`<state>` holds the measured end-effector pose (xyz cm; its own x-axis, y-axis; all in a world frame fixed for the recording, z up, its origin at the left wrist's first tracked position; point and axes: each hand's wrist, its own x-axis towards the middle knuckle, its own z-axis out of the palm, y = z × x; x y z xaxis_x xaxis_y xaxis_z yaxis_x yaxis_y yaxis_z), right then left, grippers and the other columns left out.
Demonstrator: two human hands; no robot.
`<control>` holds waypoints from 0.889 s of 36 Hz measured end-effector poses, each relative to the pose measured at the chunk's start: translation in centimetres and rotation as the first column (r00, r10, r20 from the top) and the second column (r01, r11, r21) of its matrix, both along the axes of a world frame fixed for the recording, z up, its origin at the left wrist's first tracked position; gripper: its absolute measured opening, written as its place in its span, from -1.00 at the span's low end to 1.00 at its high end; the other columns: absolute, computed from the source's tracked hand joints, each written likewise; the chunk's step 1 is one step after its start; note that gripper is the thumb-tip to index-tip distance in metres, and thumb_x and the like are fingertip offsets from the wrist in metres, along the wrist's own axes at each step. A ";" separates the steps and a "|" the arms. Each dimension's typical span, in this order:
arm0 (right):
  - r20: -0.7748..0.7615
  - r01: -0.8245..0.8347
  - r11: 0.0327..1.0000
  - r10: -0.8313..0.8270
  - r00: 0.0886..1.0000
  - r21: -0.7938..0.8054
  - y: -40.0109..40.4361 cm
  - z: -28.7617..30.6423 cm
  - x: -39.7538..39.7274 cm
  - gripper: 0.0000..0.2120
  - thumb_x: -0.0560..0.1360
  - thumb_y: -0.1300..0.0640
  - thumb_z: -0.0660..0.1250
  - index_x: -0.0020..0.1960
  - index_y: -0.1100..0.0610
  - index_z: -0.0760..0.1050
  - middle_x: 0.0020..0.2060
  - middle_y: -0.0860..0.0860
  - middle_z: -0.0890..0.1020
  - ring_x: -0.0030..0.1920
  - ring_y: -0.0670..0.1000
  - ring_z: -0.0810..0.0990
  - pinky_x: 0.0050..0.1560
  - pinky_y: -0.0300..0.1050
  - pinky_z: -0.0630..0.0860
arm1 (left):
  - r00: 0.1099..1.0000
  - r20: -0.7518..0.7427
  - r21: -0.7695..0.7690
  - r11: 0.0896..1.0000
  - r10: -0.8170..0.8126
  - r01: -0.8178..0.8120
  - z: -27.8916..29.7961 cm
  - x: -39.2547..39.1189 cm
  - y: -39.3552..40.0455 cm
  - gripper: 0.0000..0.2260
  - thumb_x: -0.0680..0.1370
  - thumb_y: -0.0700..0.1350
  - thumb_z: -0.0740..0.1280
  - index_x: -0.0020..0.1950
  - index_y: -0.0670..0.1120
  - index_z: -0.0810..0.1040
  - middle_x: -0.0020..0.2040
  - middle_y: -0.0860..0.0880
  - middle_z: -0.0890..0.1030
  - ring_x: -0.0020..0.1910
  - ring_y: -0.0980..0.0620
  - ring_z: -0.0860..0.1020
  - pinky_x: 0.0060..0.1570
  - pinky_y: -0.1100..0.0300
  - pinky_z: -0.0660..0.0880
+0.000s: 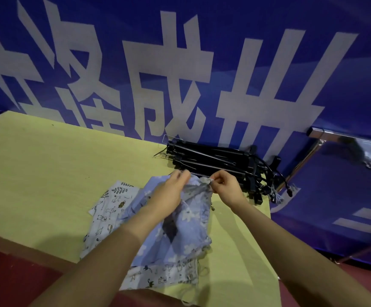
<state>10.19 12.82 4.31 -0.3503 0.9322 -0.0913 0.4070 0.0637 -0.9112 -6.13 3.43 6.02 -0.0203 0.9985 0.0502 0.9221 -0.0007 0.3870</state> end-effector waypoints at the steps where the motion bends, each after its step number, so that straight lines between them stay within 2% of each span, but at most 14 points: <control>1: 0.015 0.010 1.000 -0.011 1.000 0.029 0.1 -0.1 0.0 -0.87 0.53 0.32 0.27 -0.14 0.14 0.47 -0.33 0.02 0.53 -0.29 0.01 0.49 -0.27 -0.12 0.46 | 0.993 -0.106 -0.030 0.998 -0.054 0.051 0.2 -0.1 0.0 -0.68 0.44 -0.45 0.13 0.11 -0.14 0.33 0.18 -0.16 0.38 -0.09 -0.22 0.44 -0.29 0.01 0.19; 3: 0.030 0.019 0.997 -0.021 0.999 0.071 0.4 -0.3 -0.1 -0.92 0.52 0.30 0.29 -0.12 0.17 0.50 -0.33 0.00 0.54 -0.30 -0.03 0.49 -0.28 -0.22 0.41 | 0.961 -0.248 -0.086 0.991 -0.119 0.100 0.5 -0.3 0.2 -0.56 0.46 -0.42 0.16 0.31 -0.14 0.36 0.47 -0.12 0.22 0.09 -0.19 0.47 -0.26 0.06 0.24; 4: 0.033 0.013 0.997 -0.016 0.999 0.081 0.5 -0.3 -0.2 -0.94 0.52 0.29 0.30 -0.11 0.17 0.51 -0.32 0.00 0.55 -0.28 -0.04 0.50 -0.25 -0.21 0.43 | 0.949 -0.287 -0.118 0.988 -0.131 0.101 0.6 -0.3 0.2 -0.48 0.48 -0.41 0.17 0.42 -0.11 0.29 0.54 -0.06 0.10 0.11 -0.18 0.48 -0.24 0.08 0.26; 7: 0.034 -0.033 0.995 0.030 0.999 0.095 0.9 -0.6 -0.5 -0.95 0.53 0.26 0.32 -0.08 0.17 0.55 -0.28 -0.03 0.58 -0.25 -0.07 0.53 -0.16 -0.19 0.48 | 0.933 -0.335 -0.190 0.979 -0.133 0.071 0.7 0.0 0.7 -0.34 0.53 -0.37 0.20 0.55 -0.10 0.00 0.57 0.01 -0.16 -0.15 -0.11 0.42 -0.29 0.10 0.29; 9: 0.029 -0.042 0.996 0.040 0.999 0.084 1.2 -0.8 -0.6 -0.94 0.53 0.26 0.32 -0.02 0.19 0.56 -0.22 0.01 0.60 -0.21 -0.06 0.54 -0.15 -0.23 0.48 | 0.946 -0.305 -0.199 0.979 -0.107 0.047 0.4 0.0 1.1 -0.31 0.54 -0.30 0.27 0.55 -0.14 -0.06 0.56 0.00 -0.23 -0.15 -0.07 0.40 -0.30 0.12 0.29; 11: 0.037 -0.022 0.997 0.020 0.999 0.068 1.5 -1.3 -0.2 -0.88 0.53 0.23 0.32 0.05 0.21 0.55 -0.17 0.05 0.59 -0.19 -0.04 0.53 -0.21 -0.34 0.46 | 0.966 -0.247 -0.213 0.977 -0.072 0.018 -0.1 0.1 1.7 -0.31 0.53 -0.30 0.28 0.54 -0.16 -0.04 0.56 -0.01 -0.23 -0.01 -0.11 0.49 -0.31 0.12 0.29; 13: 0.094 0.000 0.998 -0.006 0.996 0.063 1.9 -2.1 0.6 -0.87 0.54 0.23 0.30 0.07 0.21 0.55 -0.16 0.06 0.57 -0.18 -0.01 0.52 -0.20 -0.27 0.45 | 0.982 -0.186 -0.243 0.970 -0.036 -0.011 -0.6 0.1 2.2 -0.32 0.50 -0.37 0.25 0.54 -0.16 -0.01 0.56 -0.01 -0.21 0.10 -0.13 0.50 -0.33 0.10 0.29; 15: 0.233 -0.018 0.997 -0.001 0.972 0.078 2.3 -3.5 1.5 -0.87 0.53 0.25 0.28 0.04 0.19 0.56 -0.18 0.03 0.56 -0.19 0.03 0.53 -0.18 -0.13 0.44 | 0.990 -0.139 -0.262 0.964 0.007 -0.044 -1.0 0.3 2.8 -0.31 0.49 -0.40 0.23 0.54 -0.16 -0.01 0.56 0.02 -0.19 0.11 -0.12 0.50 -0.33 0.10 0.29; 18: 0.415 -0.076 0.997 0.060 0.908 0.022 2.8 -5.8 2.7 -0.86 0.50 0.27 0.27 0.00 0.16 0.56 -0.17 0.05 0.57 -0.16 0.10 0.58 -0.15 -0.07 0.49 | 0.993 -0.095 -0.248 0.965 0.065 -0.087 -1.8 0.8 3.8 -0.31 0.49 -0.40 0.24 0.55 -0.13 0.01 0.57 0.06 -0.16 0.16 -0.10 0.49 -0.32 0.12 0.31; 21: 0.524 -0.122 0.992 0.127 0.842 -0.045 3.0 -8.0 3.4 -0.96 0.46 0.21 0.32 -0.13 0.09 0.51 -0.11 0.05 0.59 -0.05 0.11 0.58 -0.08 -0.05 0.51 | 0.991 -0.073 -0.236 0.964 0.110 -0.125 -3.1 1.3 4.7 -0.33 0.49 -0.40 0.22 0.54 -0.12 0.04 0.57 0.06 -0.12 0.11 -0.13 0.52 -0.33 0.08 0.38; 25: 0.580 -0.168 0.984 0.172 0.797 -0.062 2.9 -10.2 3.4 -0.86 0.44 0.11 0.37 -0.18 0.09 0.41 -0.09 0.08 0.55 -0.08 0.09 0.52 -0.15 -0.09 0.43 | 0.991 -0.028 -0.238 0.962 0.128 -0.131 -4.6 1.7 5.3 -0.39 0.51 -0.37 0.21 0.53 -0.12 0.11 0.56 0.05 -0.05 0.24 -0.16 0.47 -0.14 -0.05 0.54; 28: 0.610 -0.182 0.982 0.169 0.774 -0.040 2.9 -11.3 3.0 -0.77 0.46 0.02 0.38 -0.03 0.15 0.45 -0.02 0.07 0.49 -0.03 0.10 0.51 -0.15 -0.12 0.39 | 0.992 0.019 -0.231 0.966 0.125 -0.118 -5.3 2.0 5.7 -0.43 0.52 -0.36 0.21 0.51 -0.14 0.16 0.56 0.02 -0.01 0.28 -0.18 0.44 -0.02 -0.12 0.52; 30: 0.629 -0.176 0.984 0.150 0.763 -0.021 3.0 -11.8 2.7 -0.68 0.47 -0.03 0.38 0.06 0.18 0.46 0.04 0.08 0.49 0.04 0.12 0.51 -0.10 -0.09 0.43 | 0.989 0.056 -0.232 0.965 0.136 -0.120 -5.7 2.3 5.9 -0.44 0.52 -0.36 0.21 0.51 -0.17 0.15 0.55 0.00 0.01 0.31 -0.18 0.41 0.06 -0.11 0.50; 32: 0.640 -0.177 0.984 0.131 0.757 0.007 3.1 -12.1 2.5 -0.69 0.48 -0.03 0.36 0.08 0.17 0.46 0.06 0.09 0.50 0.06 0.13 0.51 -0.03 -0.04 0.47 | 0.987 0.077 -0.226 0.967 0.142 -0.122 -6.0 2.5 6.1 -0.42 0.52 -0.35 0.21 0.52 -0.18 0.13 0.55 -0.01 0.01 0.35 -0.17 0.36 0.13 -0.10 0.47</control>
<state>12.70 15.91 -7.81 -0.3725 0.8824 -0.2876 0.8701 0.2242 -0.4389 -3.66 9.53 -0.01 -0.1472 0.9729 -0.1782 0.8689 0.2132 0.4467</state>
